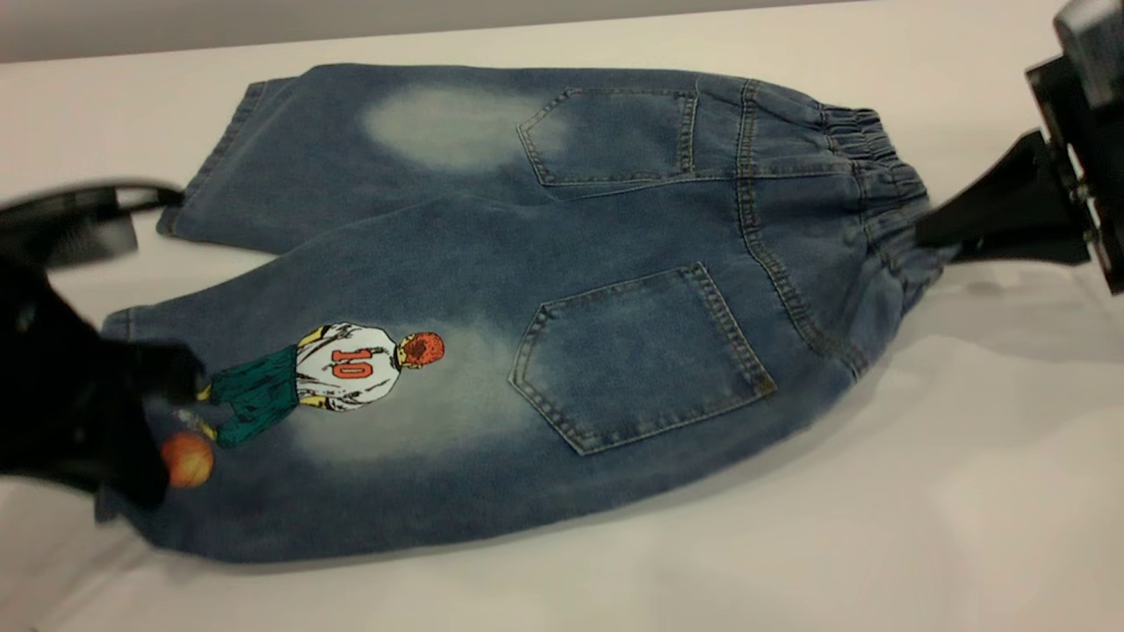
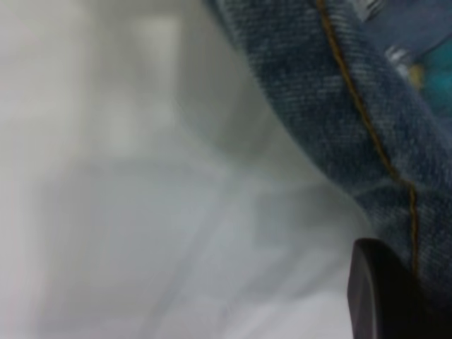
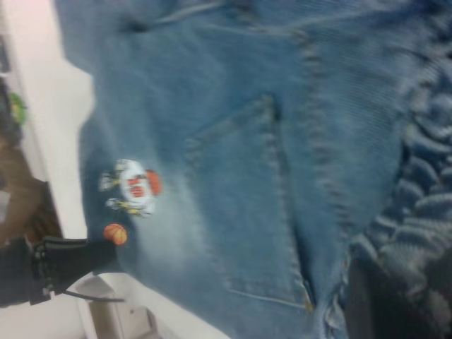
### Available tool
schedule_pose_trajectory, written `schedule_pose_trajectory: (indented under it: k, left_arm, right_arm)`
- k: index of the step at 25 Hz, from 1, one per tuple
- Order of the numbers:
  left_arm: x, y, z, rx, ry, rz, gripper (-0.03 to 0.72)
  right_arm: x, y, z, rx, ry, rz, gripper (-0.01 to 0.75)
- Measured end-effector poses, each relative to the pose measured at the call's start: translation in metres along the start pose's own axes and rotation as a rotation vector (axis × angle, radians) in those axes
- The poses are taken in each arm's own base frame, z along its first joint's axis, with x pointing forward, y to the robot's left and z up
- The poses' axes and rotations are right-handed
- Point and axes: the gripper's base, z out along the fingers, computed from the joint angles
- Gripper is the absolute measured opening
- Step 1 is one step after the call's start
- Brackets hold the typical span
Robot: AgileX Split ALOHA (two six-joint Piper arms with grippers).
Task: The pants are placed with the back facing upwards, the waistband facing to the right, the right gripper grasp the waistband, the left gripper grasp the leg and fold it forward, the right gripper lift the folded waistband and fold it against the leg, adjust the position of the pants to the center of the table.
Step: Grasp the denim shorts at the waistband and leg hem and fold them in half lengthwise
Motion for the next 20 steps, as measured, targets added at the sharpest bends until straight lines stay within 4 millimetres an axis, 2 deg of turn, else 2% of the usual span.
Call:
schedule_pose_trajectory:
  k: [6,10,20]
  left_arm:
    - [-0.019,-0.012,-0.043,0.055,-0.15,0.039,0.069]
    - [-0.033,-0.019,-0.07,0.077,-0.271,0.081,0.069]
    - [-0.069,-0.029,-0.098,0.091,-0.457,0.089,0.069]
  right_arm:
    - [-0.008,0.029,-0.018,-0.019,-0.058,-0.084,0.024]
    - [-0.018,0.042,-0.024,-0.049,-0.073,-0.114,0.024]
    - [-0.054,0.065,-0.039,-0.066,-0.111,-0.21,0.024]
